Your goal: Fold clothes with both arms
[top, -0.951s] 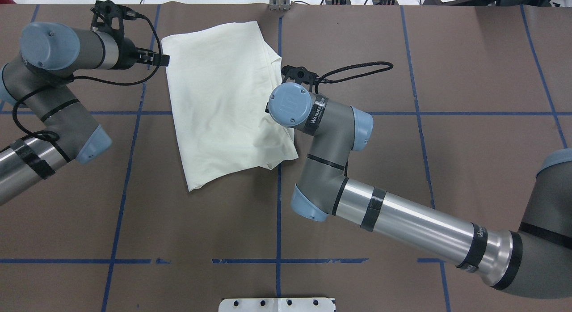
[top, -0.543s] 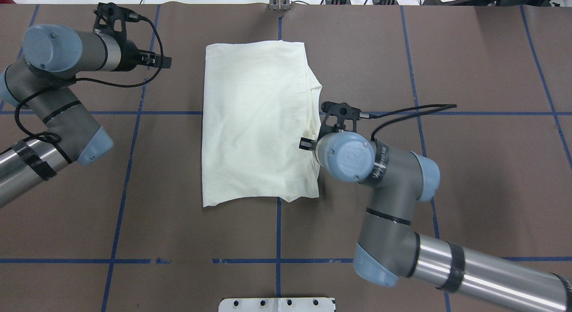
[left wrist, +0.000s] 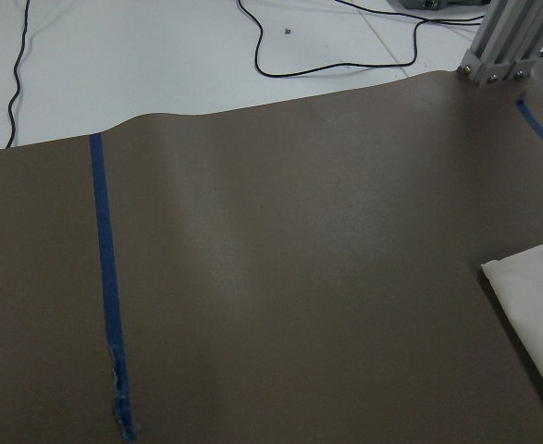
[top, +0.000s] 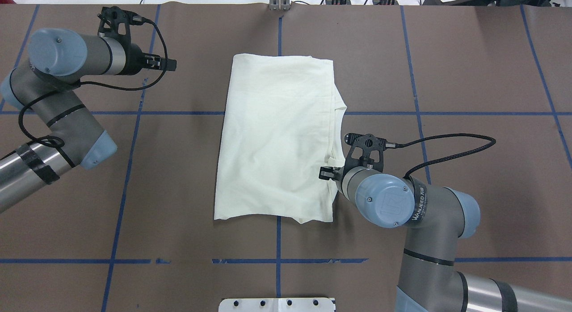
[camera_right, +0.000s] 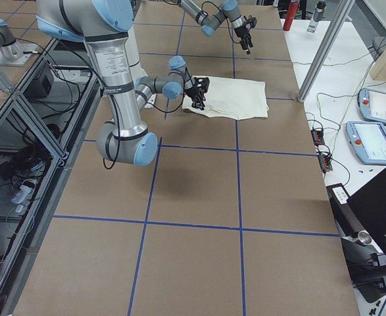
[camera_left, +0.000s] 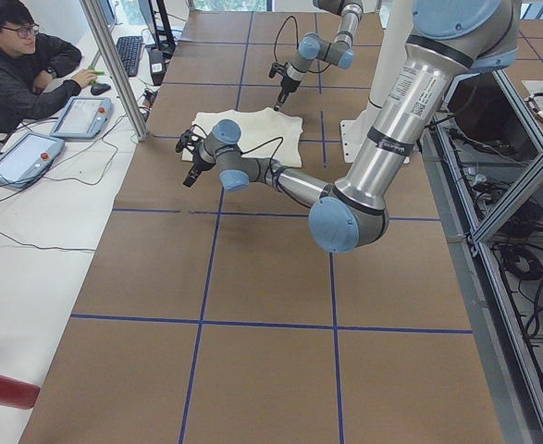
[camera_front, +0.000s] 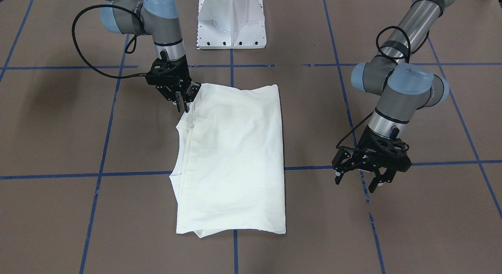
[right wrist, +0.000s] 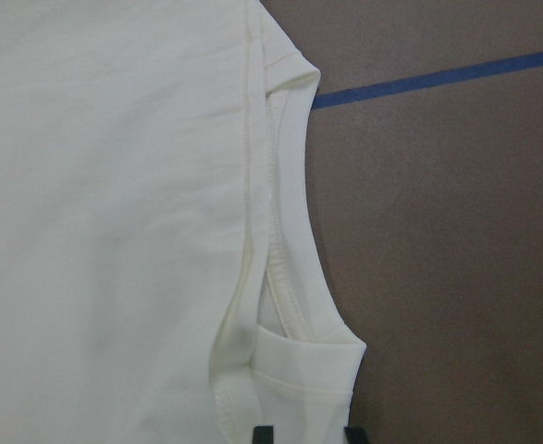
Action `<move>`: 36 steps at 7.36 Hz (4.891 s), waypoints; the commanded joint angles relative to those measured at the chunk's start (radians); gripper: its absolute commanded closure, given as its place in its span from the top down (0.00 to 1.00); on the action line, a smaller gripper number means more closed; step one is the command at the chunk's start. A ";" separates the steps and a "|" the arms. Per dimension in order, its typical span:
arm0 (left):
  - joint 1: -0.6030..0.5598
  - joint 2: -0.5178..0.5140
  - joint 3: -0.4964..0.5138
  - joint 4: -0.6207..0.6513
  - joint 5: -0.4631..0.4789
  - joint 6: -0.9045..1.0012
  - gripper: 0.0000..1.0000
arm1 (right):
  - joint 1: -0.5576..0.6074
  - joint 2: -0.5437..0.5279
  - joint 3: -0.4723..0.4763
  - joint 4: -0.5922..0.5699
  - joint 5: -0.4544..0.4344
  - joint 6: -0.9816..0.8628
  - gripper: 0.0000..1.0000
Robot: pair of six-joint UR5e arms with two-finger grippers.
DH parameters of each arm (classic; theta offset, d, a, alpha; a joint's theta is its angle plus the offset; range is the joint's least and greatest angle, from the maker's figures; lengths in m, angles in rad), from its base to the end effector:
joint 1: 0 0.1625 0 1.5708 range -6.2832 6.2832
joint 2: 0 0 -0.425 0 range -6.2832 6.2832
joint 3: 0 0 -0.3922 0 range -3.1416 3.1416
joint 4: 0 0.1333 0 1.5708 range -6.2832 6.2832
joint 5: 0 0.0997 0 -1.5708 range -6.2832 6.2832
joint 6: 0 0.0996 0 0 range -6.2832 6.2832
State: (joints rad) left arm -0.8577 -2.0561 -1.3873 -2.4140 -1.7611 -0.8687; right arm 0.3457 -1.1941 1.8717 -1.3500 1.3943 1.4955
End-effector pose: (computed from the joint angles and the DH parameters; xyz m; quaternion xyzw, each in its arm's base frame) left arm 0.3733 -0.6066 0.3714 0.3225 0.4396 -0.0137 0.8382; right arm -0.5141 -0.3454 0.2949 0.1680 -0.4064 0.1589 0.8839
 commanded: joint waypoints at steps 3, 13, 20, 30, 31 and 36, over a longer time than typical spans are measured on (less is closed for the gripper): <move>0.168 0.077 -0.242 0.018 -0.028 -0.322 1.00 | 0.052 -0.195 0.135 0.269 0.104 -0.035 1.00; 0.583 0.249 -0.392 0.019 0.304 -0.899 0.69 | 0.055 -0.248 0.175 0.330 0.101 0.008 1.00; 0.620 0.238 -0.409 0.105 0.299 -0.875 0.69 | 0.055 -0.251 0.175 0.330 0.098 0.008 1.00; 0.623 0.217 -0.410 0.102 0.305 -0.883 0.00 | 0.047 -0.199 0.219 0.152 0.092 0.282 0.97; 0.623 0.217 -0.412 0.102 0.307 -0.885 0.00 | 0.039 -0.088 0.227 -0.073 0.092 0.398 0.94; 0.618 0.226 -0.470 0.105 0.301 -0.885 0.00 | -0.089 0.070 0.043 -0.242 0.029 0.520 0.91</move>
State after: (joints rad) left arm -0.2384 -1.8331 -1.8501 -2.3090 -1.4598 -1.7533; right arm 0.2704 -1.1467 1.9590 -1.5888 1.4277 2.0030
